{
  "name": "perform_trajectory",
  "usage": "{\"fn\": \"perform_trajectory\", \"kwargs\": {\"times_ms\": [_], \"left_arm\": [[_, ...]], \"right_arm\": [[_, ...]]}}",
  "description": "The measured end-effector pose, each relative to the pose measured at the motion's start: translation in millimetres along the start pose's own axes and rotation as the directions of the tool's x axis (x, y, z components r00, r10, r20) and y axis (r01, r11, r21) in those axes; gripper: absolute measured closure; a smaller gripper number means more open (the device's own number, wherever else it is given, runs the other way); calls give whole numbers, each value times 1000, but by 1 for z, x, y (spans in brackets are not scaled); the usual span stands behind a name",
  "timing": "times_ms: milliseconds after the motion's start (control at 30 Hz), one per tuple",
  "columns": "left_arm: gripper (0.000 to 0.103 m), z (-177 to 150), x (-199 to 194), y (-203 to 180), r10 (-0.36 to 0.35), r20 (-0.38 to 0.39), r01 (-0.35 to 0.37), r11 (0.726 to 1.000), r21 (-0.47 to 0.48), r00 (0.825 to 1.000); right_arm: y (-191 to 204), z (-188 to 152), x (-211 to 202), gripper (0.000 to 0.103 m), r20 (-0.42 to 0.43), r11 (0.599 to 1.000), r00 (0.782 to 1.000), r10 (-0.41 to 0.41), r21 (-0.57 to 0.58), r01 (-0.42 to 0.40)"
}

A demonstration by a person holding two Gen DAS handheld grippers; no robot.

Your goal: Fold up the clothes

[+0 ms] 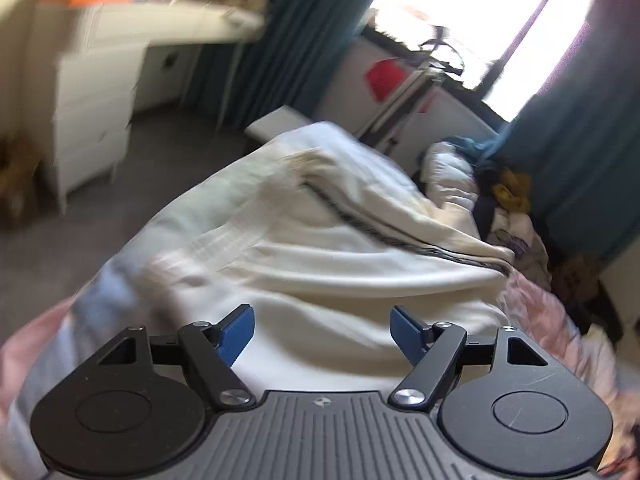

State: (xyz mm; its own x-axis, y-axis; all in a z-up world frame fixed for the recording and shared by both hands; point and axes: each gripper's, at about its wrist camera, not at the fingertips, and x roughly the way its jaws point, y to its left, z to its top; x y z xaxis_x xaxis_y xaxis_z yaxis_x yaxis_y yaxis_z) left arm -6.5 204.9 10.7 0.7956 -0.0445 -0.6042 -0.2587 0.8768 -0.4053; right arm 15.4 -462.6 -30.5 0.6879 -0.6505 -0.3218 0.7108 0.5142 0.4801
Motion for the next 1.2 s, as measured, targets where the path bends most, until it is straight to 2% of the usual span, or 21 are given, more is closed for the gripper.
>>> {"fn": "perform_trajectory", "kwargs": {"times_ms": [67,133,300,433,567,733,800,1000,1200], "left_arm": [[25,-6,10,-29,-26,5,25,998,63,1000],[25,-13,20,-57,-51,8,50,991,124,999],[25,-31,56,-122,-114,-11,113,962,248,993],[25,-47,84,-163,-147,-3,138,920,366,989],[25,-59,111,-185,-158,-3,144,892,428,987],[23,-73,132,-182,-167,14,143,880,452,986],[23,-78,139,-179,-150,24,122,874,471,988],[22,-82,151,-169,-149,18,124,879,460,989],[20,-86,163,-168,-155,11,134,884,449,988]], "right_arm": [[20,-8,-9,47,-40,994,995,92,-58,-94],[37,-17,-18,47,-87,976,981,176,-112,-185],[72,-36,-46,47,-198,898,914,353,-202,-391],[97,-53,-62,47,-270,836,868,417,-260,-483],[120,-69,-72,47,-309,770,843,441,-353,-532],[137,-89,-76,47,-349,727,811,470,-368,-580],[144,-98,-77,47,-361,713,796,485,-364,-599],[166,-123,-85,47,-384,633,753,534,-409,-657],[172,-129,-85,47,-390,611,737,552,-413,-675]]}}
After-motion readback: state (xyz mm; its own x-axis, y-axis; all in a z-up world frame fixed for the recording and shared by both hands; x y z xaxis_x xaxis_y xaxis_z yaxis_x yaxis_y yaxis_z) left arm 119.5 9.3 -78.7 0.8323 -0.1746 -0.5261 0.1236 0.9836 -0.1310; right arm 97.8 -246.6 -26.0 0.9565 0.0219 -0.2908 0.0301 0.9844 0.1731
